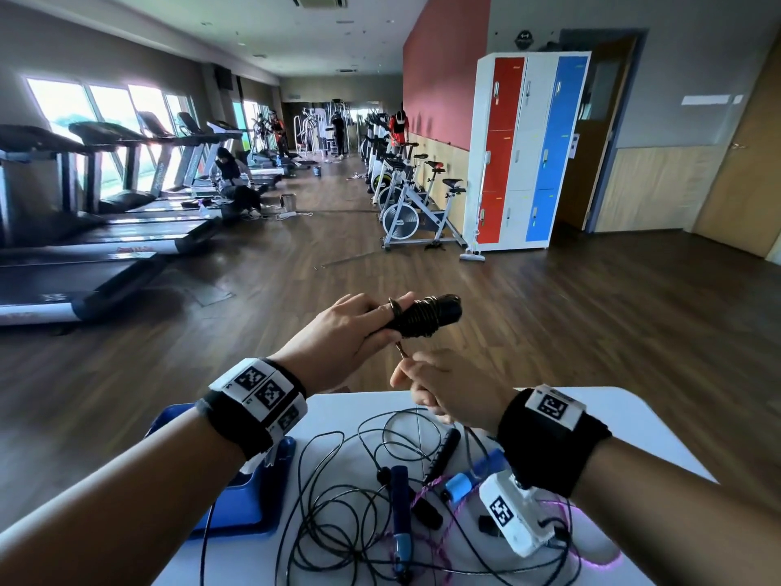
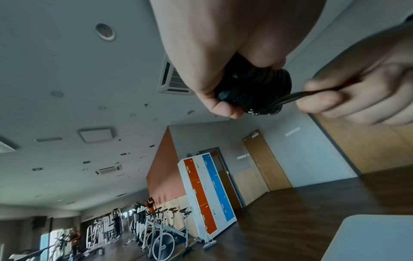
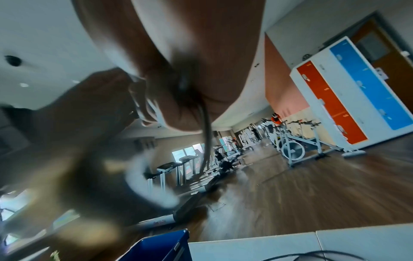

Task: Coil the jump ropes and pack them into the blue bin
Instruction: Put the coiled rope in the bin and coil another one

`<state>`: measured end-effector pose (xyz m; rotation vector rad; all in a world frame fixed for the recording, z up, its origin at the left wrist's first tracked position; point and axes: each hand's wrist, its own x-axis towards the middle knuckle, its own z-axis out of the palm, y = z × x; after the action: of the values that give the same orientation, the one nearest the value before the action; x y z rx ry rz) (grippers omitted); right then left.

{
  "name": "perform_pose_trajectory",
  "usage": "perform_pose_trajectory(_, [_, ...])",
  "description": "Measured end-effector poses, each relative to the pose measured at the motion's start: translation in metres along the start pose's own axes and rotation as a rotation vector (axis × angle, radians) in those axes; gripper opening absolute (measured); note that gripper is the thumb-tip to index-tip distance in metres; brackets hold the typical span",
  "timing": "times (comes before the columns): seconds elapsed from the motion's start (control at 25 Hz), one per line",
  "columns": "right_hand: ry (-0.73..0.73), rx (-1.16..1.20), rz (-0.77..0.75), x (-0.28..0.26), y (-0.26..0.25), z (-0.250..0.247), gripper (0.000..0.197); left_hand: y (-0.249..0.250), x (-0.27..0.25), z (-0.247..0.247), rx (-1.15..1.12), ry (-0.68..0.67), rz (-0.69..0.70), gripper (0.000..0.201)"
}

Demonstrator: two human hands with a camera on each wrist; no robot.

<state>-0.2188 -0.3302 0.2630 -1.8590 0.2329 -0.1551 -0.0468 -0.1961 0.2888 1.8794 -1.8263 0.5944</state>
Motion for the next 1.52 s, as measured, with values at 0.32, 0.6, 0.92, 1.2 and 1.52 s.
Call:
perform_pose_trajectory(0.32, [0.036, -0.492, -0.147, -0.03, -0.049, -0.014, 0.016, -0.007, 0.008, 0.003, 0.021, -0.083, -0.003, 0.052])
perform_pose_trajectory(0.6, [0.225, -0.788, -0.282, -0.028, -0.091, -0.064, 0.027, 0.007, 0.015, -0.003, -0.028, -0.109, 0.078, 0.031])
perform_pose_trajectory(0.92, [0.498, -0.662, -0.331, 0.001, -0.067, -0.077, 0.022, 0.018, 0.013, -0.003, -0.018, -0.032, 0.1, 0.045])
perform_pose_trajectory(1.2, [0.631, -0.769, -0.391, 0.011, -0.052, -0.054, 0.025, 0.017, 0.003, 0.006, -0.114, -0.035, -0.014, 0.039])
perform_pose_trajectory(1.52, [0.683, -0.736, -0.407, 0.013, -0.039, -0.025, 0.022, 0.024, 0.007, 0.003, -0.287, 0.081, -0.267, 0.034])
